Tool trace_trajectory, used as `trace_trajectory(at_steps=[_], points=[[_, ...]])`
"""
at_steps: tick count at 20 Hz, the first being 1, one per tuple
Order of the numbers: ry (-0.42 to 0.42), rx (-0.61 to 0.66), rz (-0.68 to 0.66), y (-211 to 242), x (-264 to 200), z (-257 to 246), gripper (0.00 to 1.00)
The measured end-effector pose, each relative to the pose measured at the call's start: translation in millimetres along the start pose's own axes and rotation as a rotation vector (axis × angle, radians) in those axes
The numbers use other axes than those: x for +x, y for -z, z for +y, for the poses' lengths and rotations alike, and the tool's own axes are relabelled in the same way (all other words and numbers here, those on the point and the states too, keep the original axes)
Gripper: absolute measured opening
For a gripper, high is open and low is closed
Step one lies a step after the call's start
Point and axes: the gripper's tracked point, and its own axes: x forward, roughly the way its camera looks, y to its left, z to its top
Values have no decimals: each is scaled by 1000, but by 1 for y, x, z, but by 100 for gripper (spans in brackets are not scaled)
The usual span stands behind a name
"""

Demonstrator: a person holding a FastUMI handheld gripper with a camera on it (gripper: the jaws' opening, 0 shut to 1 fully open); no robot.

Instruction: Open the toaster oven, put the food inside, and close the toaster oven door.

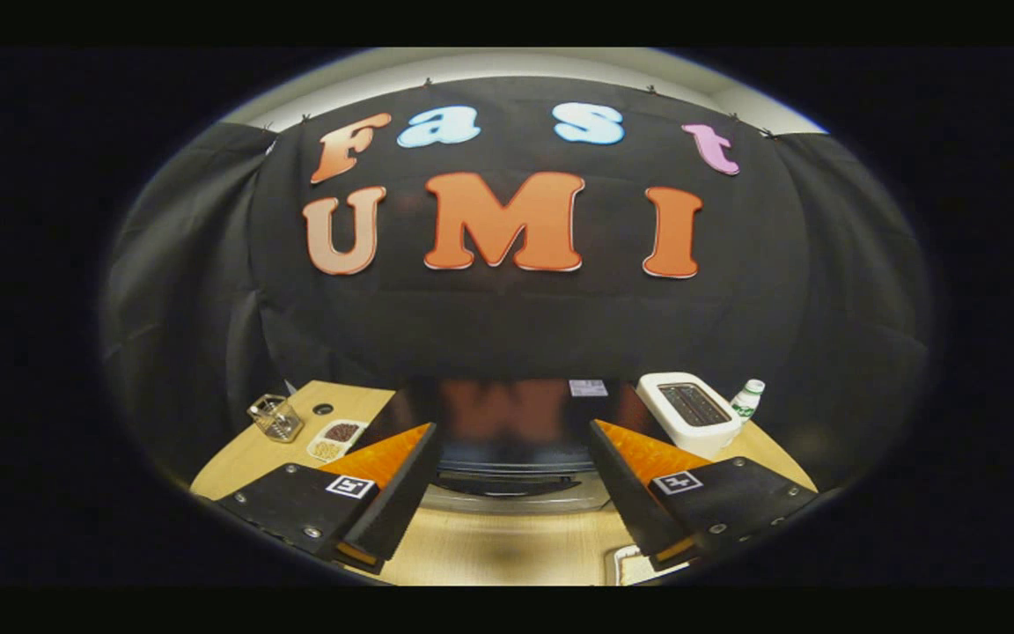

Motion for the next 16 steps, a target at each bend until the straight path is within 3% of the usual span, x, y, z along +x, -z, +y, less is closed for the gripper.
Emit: trace_trajectory(at_steps=[8, 16], points=[[1, 45, 159, 56, 30, 18, 99], [13, 36, 159, 59, 17, 17, 100]])
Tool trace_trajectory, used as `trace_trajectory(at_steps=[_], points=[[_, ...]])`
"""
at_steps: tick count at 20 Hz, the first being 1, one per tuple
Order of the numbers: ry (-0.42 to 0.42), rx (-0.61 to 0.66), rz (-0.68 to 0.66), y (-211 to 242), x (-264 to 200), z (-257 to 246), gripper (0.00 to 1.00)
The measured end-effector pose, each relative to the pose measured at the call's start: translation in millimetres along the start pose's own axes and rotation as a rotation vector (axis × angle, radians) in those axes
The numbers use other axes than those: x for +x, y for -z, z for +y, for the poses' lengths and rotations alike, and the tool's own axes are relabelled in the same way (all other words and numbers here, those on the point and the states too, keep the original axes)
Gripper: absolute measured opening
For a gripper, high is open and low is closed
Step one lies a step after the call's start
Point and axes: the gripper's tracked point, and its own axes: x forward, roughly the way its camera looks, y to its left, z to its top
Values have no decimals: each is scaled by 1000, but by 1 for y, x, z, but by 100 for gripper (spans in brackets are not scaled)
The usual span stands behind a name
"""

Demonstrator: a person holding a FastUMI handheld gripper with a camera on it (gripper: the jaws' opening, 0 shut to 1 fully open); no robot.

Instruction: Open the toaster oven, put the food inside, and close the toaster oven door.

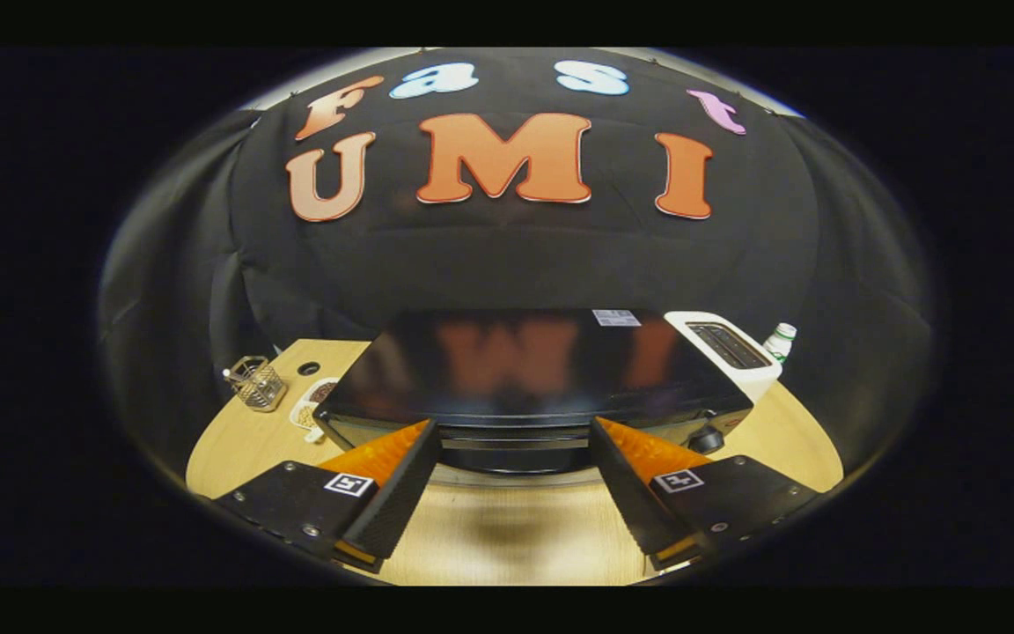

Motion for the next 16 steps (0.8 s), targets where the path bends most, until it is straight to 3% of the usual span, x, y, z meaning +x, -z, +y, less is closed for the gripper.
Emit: trace_trajectory(at_steps=[16], points=[[8, 35, 104, 95, -62, -2, 100]])
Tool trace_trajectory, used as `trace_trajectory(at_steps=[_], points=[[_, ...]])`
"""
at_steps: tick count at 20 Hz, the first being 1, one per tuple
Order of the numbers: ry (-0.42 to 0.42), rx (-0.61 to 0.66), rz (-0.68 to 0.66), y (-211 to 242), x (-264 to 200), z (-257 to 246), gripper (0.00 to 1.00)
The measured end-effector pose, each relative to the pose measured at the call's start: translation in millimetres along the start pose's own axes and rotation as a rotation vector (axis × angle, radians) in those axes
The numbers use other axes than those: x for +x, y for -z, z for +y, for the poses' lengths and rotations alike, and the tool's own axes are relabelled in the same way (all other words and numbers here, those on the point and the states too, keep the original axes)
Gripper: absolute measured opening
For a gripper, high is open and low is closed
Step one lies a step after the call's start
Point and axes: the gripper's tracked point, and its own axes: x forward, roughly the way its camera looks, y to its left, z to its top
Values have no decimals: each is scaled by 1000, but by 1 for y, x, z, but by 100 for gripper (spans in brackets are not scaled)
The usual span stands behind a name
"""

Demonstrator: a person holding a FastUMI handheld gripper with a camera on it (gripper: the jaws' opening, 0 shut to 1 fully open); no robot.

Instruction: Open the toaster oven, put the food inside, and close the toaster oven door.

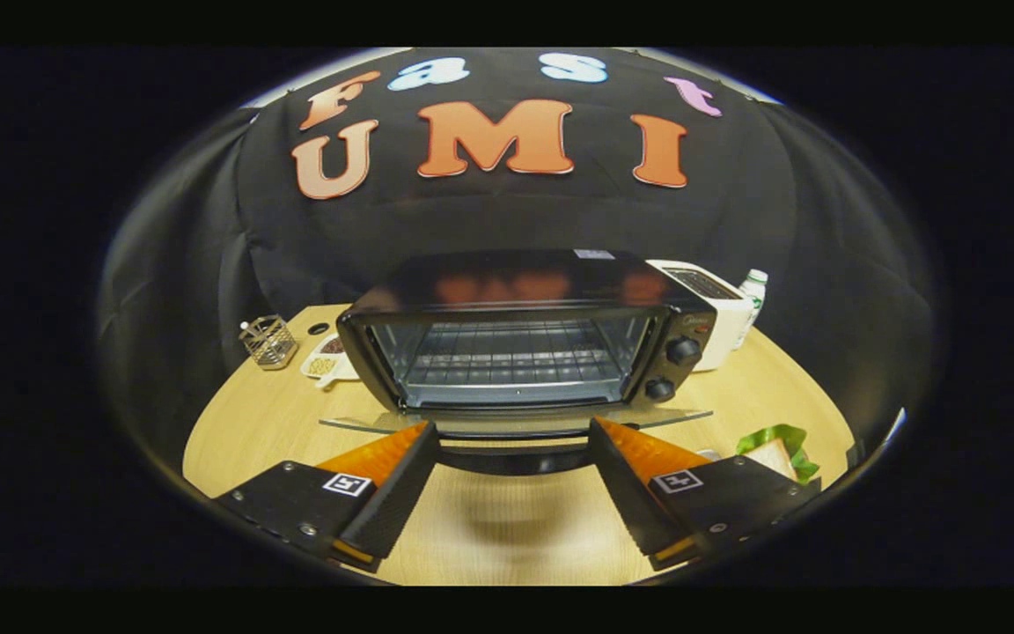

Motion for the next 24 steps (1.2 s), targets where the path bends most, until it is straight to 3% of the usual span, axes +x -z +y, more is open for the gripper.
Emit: trace_trajectory(at_steps=[19, 24], points=[[3, 5, 241, 115, 12, -4, 100], [-41, 55, 250, 112, -5, -5, 100]])
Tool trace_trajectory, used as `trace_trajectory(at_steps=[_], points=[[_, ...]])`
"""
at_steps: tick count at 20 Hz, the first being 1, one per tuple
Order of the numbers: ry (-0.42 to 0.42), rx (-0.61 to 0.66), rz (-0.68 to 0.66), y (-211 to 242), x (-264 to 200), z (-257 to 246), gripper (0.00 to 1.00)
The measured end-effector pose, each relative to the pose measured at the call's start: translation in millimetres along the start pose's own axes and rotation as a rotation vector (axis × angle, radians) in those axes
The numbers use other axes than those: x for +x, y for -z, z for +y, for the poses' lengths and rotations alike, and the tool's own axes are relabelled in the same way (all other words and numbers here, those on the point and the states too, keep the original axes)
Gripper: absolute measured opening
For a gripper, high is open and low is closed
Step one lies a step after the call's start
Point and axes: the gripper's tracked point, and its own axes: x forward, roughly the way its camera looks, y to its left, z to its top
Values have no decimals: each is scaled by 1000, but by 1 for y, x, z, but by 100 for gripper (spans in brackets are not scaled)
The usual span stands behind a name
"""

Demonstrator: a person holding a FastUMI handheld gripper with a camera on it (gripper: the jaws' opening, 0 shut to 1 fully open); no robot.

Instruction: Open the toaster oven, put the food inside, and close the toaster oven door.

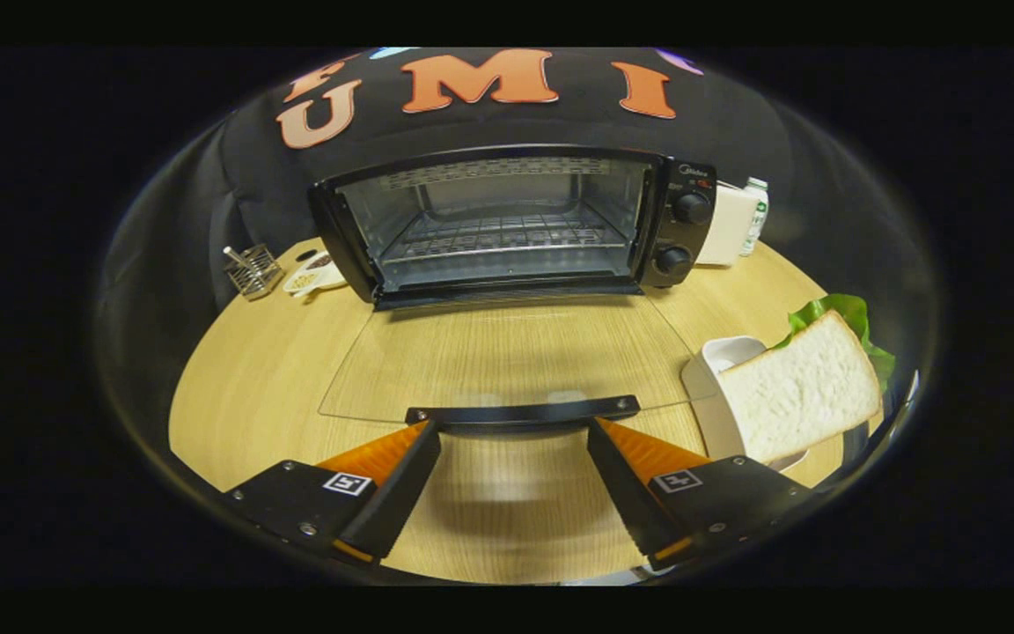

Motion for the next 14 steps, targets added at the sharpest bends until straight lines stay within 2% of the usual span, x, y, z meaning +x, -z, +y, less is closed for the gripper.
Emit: trace_trajectory(at_steps=[6, 14], points=[[-84, 30, 7, -18, -43, -33, 100], [-49, 23, 41, -42, -101, -126, 99]])
